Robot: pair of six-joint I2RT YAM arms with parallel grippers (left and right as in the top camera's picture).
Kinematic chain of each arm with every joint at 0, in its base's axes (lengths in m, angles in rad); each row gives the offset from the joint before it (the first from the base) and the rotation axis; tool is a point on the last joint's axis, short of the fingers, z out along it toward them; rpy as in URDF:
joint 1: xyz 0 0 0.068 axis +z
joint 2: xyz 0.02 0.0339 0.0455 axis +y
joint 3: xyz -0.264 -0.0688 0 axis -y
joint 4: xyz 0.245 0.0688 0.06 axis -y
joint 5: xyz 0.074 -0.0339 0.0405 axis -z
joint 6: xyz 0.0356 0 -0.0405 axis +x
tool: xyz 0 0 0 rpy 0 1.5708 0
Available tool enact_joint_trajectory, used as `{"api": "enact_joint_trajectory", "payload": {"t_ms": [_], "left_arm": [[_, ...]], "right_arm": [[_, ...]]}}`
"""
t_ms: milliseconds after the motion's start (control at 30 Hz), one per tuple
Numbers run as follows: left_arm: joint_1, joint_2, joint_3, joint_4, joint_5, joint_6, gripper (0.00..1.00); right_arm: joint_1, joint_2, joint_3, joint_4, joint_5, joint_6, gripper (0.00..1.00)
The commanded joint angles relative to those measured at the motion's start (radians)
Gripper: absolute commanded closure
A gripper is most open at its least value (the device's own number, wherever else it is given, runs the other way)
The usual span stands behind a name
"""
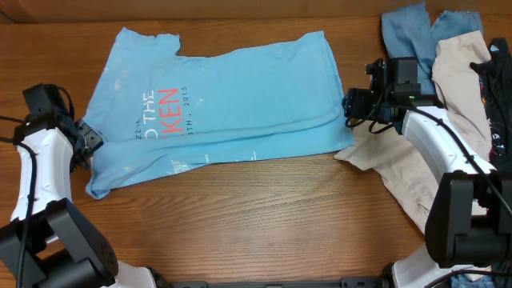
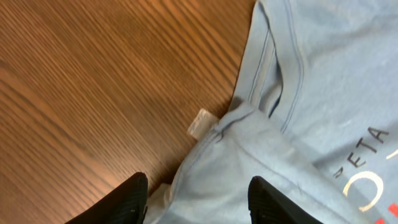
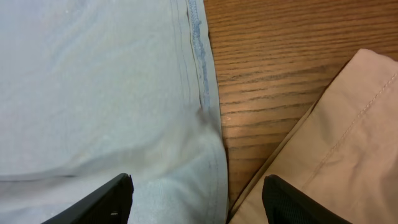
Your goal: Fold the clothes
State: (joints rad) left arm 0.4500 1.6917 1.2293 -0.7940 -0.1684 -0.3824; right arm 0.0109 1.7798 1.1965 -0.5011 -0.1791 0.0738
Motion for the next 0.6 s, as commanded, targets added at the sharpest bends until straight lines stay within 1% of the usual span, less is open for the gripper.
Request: {"api": "enact_joint_trajectory", "payload": {"t_ms": [0,167,233,367,433,567], "left_arm": [[-0.005,0.0,-0.005,-0.025,0.009,0.021,0.44],[-0.006,0.0,-0.005,-0.132,0.028,0.02,0.44],[-0.006,0.0,-0.005,-0.189,0.045,0.02,0.44],[-0.006,0.001,-0.008,-0.338,0.06,0.02,0.44],[-0.005,0.001,-0.018,-0.37,0.061,0.02,0.44],[-0.005,0.001,-0.052,-0.377,0.058,0.019,0.44]], "right_arm": [[0.005,0.001,0.001,-0.002,-0.003,-0.004,0.3],[0.007,0.001,0.001,-0.053,-0.006,-0.008,0.3],[0.012,0.001,0.0,-0.08,-0.01,-0.04,0.34],[0.038,0.008,0.0,-0.123,-0.01,-0.064,0.5],[0.051,0.02,0.0,-0.129,-0.009,-0.065,0.57],[0.075,0.068,0.0,-0.125,-0.005,-0.079,0.57]]}}
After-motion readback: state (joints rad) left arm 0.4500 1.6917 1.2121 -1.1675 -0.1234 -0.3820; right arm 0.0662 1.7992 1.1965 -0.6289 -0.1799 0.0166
